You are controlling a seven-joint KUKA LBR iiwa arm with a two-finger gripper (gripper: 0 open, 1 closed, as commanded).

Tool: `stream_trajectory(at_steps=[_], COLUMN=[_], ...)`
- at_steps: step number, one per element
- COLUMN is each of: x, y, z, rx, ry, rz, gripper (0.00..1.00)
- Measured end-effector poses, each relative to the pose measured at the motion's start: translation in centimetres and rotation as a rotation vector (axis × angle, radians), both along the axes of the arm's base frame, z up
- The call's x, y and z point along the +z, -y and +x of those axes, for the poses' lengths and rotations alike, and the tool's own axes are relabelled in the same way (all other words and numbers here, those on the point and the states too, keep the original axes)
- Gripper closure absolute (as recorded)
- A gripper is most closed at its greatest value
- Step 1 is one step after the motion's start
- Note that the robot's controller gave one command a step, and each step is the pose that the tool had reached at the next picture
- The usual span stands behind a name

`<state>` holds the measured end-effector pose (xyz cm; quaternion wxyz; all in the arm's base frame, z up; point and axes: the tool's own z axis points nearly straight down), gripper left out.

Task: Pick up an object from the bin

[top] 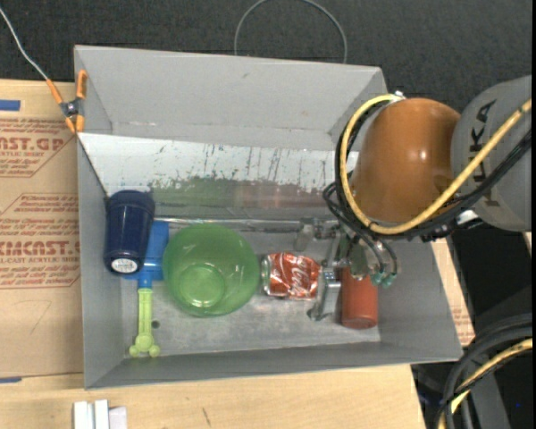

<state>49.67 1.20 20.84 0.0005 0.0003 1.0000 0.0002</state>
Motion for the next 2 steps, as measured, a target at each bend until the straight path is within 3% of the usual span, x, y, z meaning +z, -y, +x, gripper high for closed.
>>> stream_trajectory(at_steps=[1,2], x=[-6.8,-13.5], y=[-1.2,1.1], z=[-0.9,0.1], rx=[-0.011,-0.253], ry=[-0.016,0.002], rz=[0.001,0.001], gripper=[0.0,1.0])
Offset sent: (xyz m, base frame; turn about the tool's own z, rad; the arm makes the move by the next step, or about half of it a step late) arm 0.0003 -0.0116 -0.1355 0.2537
